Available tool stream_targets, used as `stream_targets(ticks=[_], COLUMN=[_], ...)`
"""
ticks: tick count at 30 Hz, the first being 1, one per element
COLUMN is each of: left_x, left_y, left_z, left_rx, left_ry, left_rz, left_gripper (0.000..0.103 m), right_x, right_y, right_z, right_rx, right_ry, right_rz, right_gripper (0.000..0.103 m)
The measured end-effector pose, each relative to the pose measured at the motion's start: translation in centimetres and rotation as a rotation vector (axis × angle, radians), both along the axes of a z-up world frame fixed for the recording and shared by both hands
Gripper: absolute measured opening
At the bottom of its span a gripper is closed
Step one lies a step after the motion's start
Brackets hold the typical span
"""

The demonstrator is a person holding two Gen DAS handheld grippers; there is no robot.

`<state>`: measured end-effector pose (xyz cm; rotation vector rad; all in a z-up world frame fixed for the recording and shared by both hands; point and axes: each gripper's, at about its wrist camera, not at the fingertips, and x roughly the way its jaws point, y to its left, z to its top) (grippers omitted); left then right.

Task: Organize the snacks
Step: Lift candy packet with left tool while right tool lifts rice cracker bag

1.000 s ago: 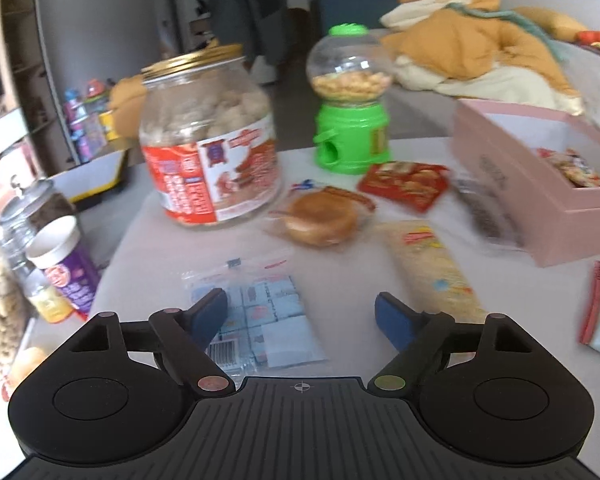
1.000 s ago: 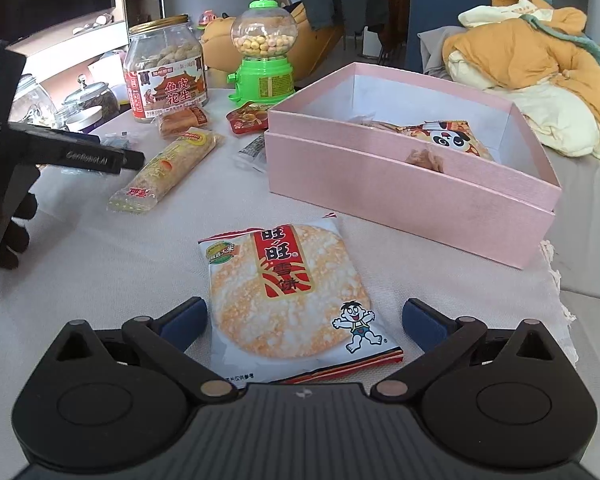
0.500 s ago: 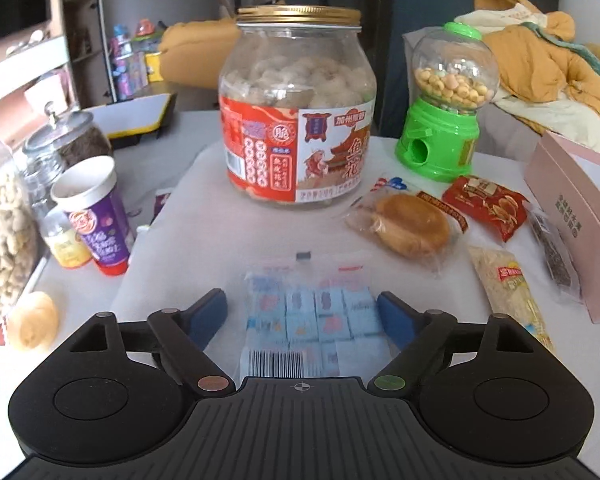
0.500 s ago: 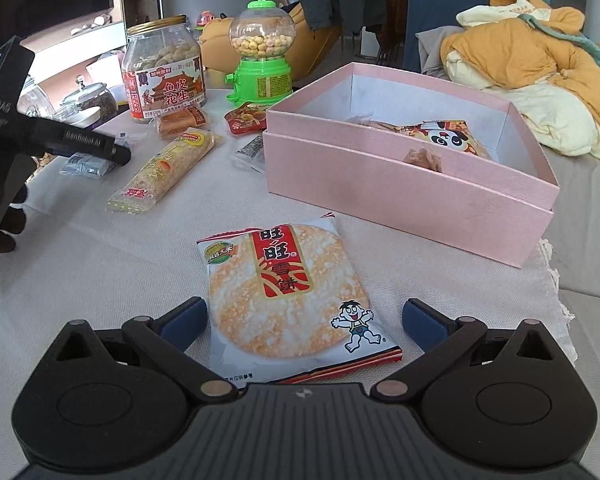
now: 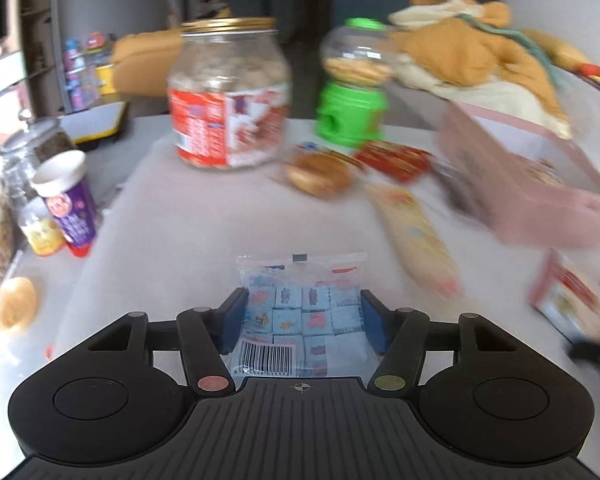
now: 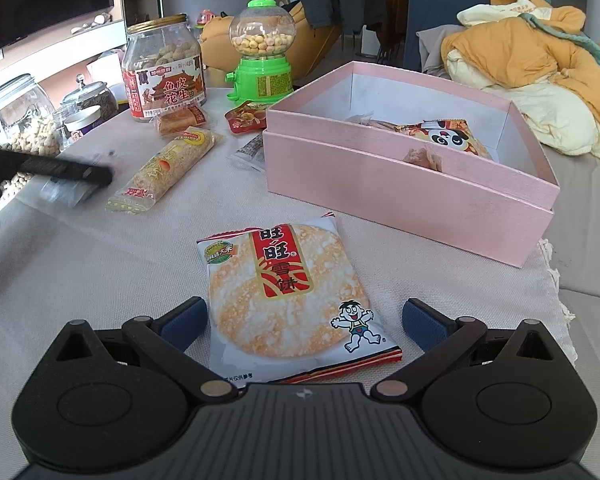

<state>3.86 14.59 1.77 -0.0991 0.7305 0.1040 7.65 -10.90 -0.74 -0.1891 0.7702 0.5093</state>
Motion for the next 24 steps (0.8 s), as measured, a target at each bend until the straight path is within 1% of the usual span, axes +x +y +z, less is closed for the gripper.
stream_targets(ticks=[4,7,10,13,14,16,18,19,20,22,24], left_x=[-3.7,-5.6,-6.6,-6.4,-6.2,-5.8,-5.4,-5.2,-5.4,-5.7,-5.9], left_y=[-2.7,-5.1,-7.9,-10.4,-10.8,-11.3,-11.1,-10.9,-10.7,-10.5,-10.6], left_z=[0.6,1.5,2.1,1.9,1.6,0.8,-0.1,-0.6,-0.9,-0.8,-0.8], left_rx=[-0.083,-0.107,-0.1,-0.053,-0.031,0.003,0.001,-0.015,-0.018,-0.013,-0.004], left_ry=[-0.028,-0.057,-0.083,-0.089,-0.088,-0.076,-0.05,-0.033,-0.041,-0.046,-0.049], left_rz=[-0.087,-0.145,-0.201,-0.244,-0.241,-0.215,-0.19,-0.184,-0.185,-0.186,-0.186], left_gripper=[0.065,0.065,0.065,0.065,0.065,0.065,0.065,0.065,0.065,0.065,0.065], right_x=[0.1,-0.1,-0.2,-0.4,-0.5,-1.2,-2.0,-2.3,-2.5,-2.3,-1.3], right_y=[-0.6,-1.0,-1.3,-1.7,-1.7,-2.0,-2.0,-2.0,-2.0,-1.9,-1.7], right_z=[0.1,0.2,0.3,0.5,0.6,1.1,1.7,2.0,2.3,2.8,3.0], right_rx=[0.005,-0.004,-0.004,0.001,0.004,0.03,0.046,0.043,0.035,0.027,0.036], right_ry=[0.022,0.029,0.036,0.058,0.072,0.109,0.13,0.118,0.096,0.059,0.054], right_rz=[0.003,0.03,0.042,0.029,0.028,0.066,0.103,0.1,0.084,0.048,0.013], right_gripper=[0.103,0.103,0.103,0.103,0.103,0.103,0.103,0.103,0.103,0.103,0.103])
